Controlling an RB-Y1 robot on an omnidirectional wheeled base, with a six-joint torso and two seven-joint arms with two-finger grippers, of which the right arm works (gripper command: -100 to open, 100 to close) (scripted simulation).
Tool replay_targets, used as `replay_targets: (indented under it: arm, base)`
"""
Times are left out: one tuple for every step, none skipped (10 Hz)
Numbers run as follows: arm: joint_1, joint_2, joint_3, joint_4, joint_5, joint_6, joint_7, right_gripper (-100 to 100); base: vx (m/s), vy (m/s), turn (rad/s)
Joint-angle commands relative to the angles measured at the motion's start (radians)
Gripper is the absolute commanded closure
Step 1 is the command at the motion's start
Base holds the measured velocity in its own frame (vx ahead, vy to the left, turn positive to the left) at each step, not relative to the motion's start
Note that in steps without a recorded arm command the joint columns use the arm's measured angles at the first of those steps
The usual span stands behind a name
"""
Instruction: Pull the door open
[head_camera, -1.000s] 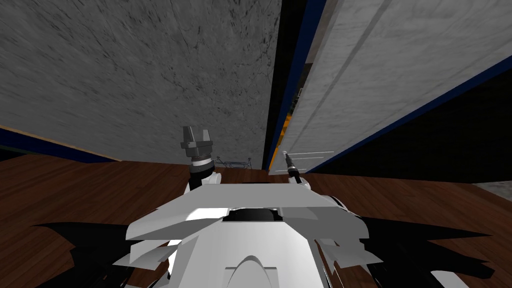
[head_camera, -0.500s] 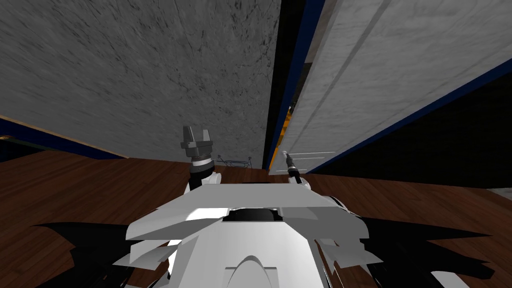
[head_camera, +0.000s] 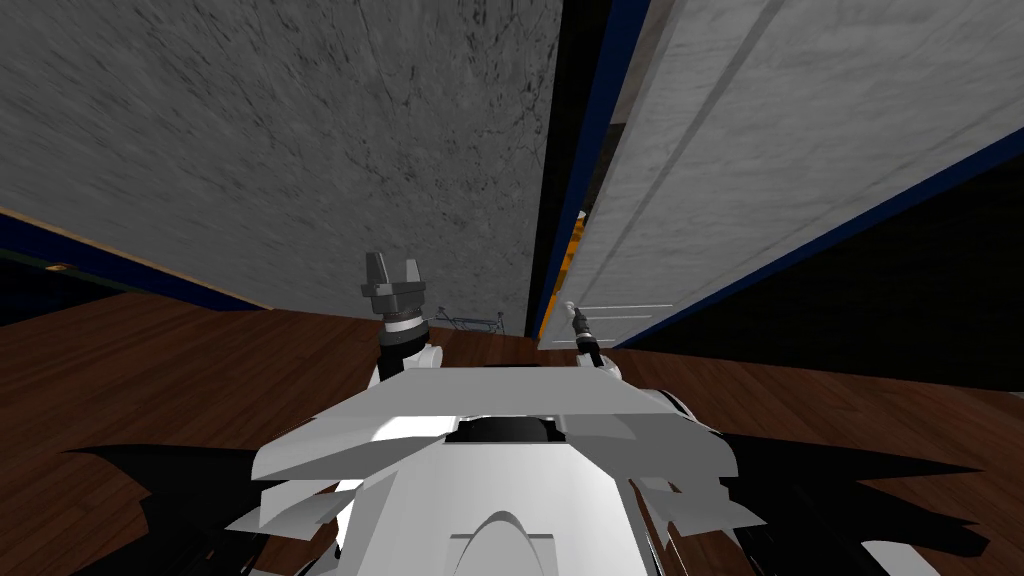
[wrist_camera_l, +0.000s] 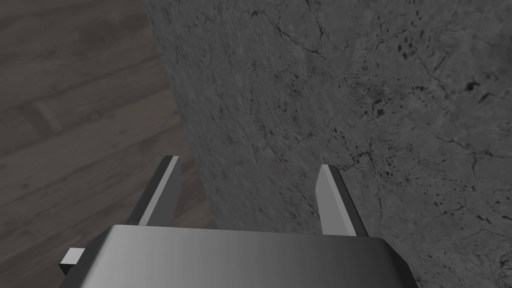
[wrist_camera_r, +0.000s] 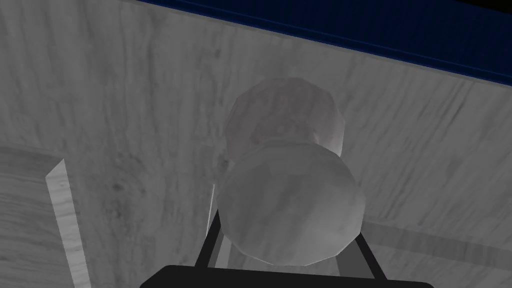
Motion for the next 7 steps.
replay_targets:
  arm:
    - [0.006,0.015,0.017,-0.020,-0.003,0.005,-0.029,100]
    - [0.006,0.015,0.025,-0.022,-0.022,0.007,-0.066,100]
    - [0.006,0.015,0.025,-0.022,-0.022,0.007,-0.071,100]
    - [0.007,0.014,0.034,-0.024,-0.040,0.009,-0.109,100]
    - [0.007,0.014,0.034,-0.024,-0.040,0.009,-0.112,100]
    - [0.007,0.013,0.042,-0.026,-0.059,0.011,-0.151,100]
    - [0.008,0.012,0.050,-0.028,-0.077,0.013,-0.179,100]
  base:
    - [-0.032,-0.027,0.035]
    - [-0.037,-0.024,0.066]
    - [-0.030,-0.016,0.039]
    - [-0.038,-0.013,0.065]
    - [-0.033,-0.020,0.046]
    - [-0.038,-0.025,0.070]
    - [-0.069,-0.040,0.115]
